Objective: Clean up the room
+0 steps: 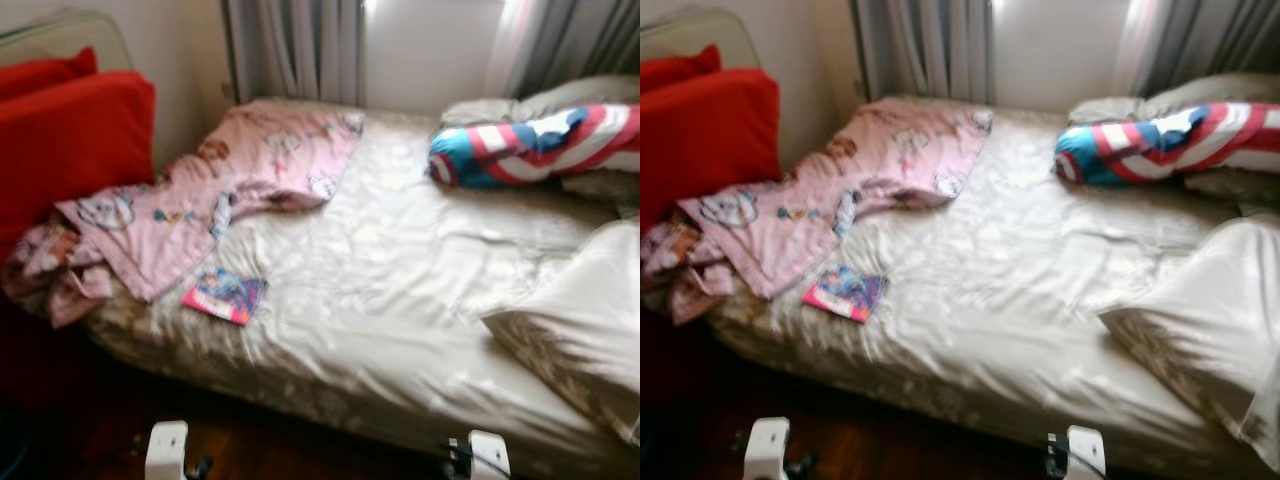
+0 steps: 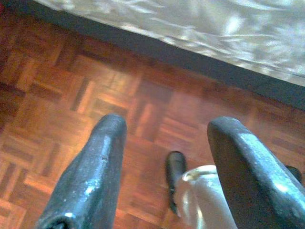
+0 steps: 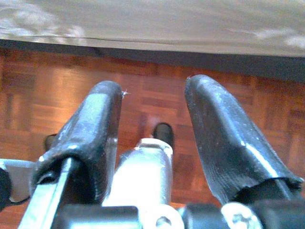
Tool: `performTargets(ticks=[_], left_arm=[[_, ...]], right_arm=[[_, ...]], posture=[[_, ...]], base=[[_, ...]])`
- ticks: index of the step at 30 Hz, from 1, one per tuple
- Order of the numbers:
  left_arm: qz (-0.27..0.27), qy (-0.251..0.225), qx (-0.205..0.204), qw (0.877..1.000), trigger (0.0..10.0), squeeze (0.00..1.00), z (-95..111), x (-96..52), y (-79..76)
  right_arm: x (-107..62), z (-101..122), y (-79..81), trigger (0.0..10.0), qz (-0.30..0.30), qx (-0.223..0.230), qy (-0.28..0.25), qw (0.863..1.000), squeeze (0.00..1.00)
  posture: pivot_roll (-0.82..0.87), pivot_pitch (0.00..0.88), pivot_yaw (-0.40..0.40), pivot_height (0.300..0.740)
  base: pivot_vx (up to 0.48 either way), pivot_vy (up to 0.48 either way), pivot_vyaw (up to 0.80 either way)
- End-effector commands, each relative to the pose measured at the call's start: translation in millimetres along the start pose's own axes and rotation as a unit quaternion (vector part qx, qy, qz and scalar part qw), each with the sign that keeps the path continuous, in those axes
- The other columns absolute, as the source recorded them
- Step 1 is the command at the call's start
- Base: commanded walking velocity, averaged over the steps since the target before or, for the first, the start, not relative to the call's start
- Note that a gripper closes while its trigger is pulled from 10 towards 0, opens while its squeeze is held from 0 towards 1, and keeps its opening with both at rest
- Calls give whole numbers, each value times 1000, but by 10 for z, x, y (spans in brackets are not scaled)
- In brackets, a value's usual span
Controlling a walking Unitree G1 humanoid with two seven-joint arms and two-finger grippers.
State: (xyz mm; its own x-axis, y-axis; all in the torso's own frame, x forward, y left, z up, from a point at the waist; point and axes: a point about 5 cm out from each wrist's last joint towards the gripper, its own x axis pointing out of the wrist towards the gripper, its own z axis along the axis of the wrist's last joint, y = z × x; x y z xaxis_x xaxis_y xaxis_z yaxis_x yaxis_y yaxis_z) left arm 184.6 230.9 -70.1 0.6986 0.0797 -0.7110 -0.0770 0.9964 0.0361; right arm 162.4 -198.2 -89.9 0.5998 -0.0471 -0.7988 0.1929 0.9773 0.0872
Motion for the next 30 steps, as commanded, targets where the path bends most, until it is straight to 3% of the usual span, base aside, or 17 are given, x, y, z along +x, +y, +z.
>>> performTargets(ticks=[1, 15, 22, 30], left_arm=[[-12, 7, 2, 1000, 10000, 0, -11, 11, -74], [-13, 6, -10, 1000, 10000, 0, -20, 20, -149], [-12, 8, -10, 1000, 10000, 0, -36, 13, -138], [-10, 11, -14, 1000, 10000, 0, -50, 10, -139]], right_arm=[[-5, 19, -47, 10000, -10, 11, -8, 1000, 0], [-3, 55, -71, 10000, -18, 25, -19, 999, 0], [-5, 47, -67, 10000, -14, 21, -17, 1000, 0], [-7, 46, -74, 10000, -17, 23, -19, 999, 0]], posture=[[48, 0, 3, 740], [47, 0, -9, 740], [44, 0, -12, 740], [44, 0, -14, 740]], base=[[0, -368, 0], [0, -368, 0], [0, -357, -719], [0, 0, -105]])
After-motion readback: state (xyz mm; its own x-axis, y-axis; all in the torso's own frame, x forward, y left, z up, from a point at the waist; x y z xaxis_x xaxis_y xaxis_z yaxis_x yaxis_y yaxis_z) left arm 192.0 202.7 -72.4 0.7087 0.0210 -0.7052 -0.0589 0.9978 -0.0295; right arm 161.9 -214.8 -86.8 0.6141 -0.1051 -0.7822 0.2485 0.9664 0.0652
